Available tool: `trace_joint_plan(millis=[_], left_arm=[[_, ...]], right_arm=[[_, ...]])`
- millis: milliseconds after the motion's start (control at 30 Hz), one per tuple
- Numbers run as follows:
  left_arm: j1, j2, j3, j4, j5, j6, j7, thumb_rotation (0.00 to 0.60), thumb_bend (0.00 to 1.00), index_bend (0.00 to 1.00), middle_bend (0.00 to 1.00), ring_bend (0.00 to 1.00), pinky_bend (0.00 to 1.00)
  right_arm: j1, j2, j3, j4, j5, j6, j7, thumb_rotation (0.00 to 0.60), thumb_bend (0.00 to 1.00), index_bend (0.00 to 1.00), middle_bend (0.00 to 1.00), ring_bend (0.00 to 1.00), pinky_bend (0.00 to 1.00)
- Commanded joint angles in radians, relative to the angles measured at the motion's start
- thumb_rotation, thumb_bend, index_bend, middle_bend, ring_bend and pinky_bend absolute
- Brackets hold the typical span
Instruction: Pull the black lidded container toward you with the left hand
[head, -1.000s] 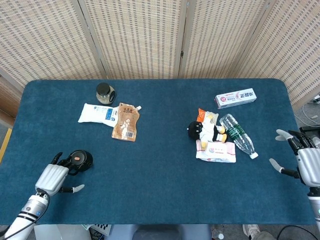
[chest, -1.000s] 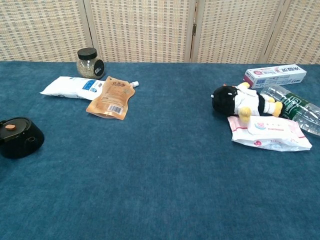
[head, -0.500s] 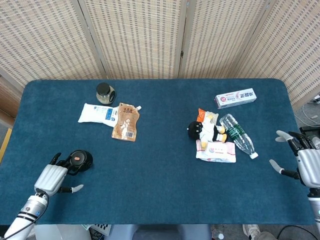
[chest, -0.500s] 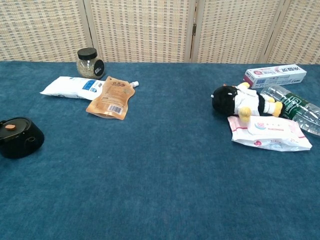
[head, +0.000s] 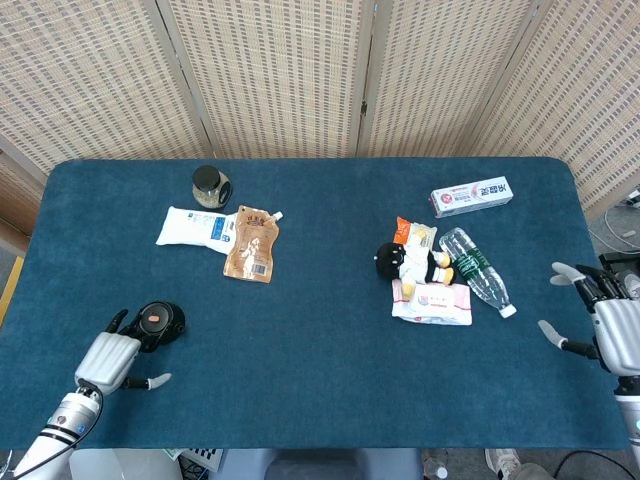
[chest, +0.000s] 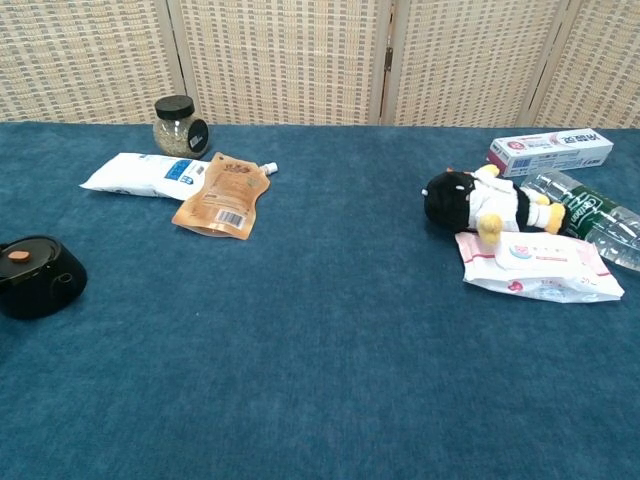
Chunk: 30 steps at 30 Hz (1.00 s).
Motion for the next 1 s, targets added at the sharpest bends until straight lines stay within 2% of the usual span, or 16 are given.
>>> trace_joint_plan(millis=[33, 267, 600, 733, 1000], left_arm=[[0.000, -0.003, 0.001, 0.003, -0.002, -0.002, 0.003, 0.167, 0.10, 0.41, 0.42, 0.29, 0.00], [0.001, -0.017, 0.004, 0.011, -0.010, -0.013, 0.012, 0.168, 0.10, 0.42, 0.44, 0.30, 0.00], [0.002, -0.031, 0.008, 0.015, -0.014, -0.021, 0.013, 0.164, 0.10, 0.45, 0.50, 0.38, 0.00], [0.000, -0.034, 0.006, 0.015, -0.015, -0.025, 0.009, 0.168, 0.10, 0.49, 0.59, 0.46, 0.00], [-0.009, -0.031, 0.007, 0.003, -0.025, -0.049, 0.001, 0.166, 0.10, 0.64, 0.85, 0.66, 0.00]], right_arm=[[0.000, -0.001, -0.001, 0.001, 0.002, -0.003, 0.000, 0.600, 0.25, 0.19, 0.33, 0.16, 0.15], [-0.002, 0.002, -0.004, -0.005, 0.001, -0.004, 0.001, 0.600, 0.25, 0.19, 0.33, 0.16, 0.15], [-0.005, 0.003, -0.005, -0.007, 0.004, -0.004, 0.000, 0.600, 0.25, 0.19, 0.33, 0.16, 0.15], [-0.007, 0.002, -0.004, -0.004, 0.004, -0.001, 0.004, 0.600, 0.25, 0.19, 0.33, 0.16, 0.15], [-0.011, 0.000, -0.004, 0.007, 0.006, 0.002, 0.015, 0.600, 0.25, 0.19, 0.33, 0.16, 0.15]])
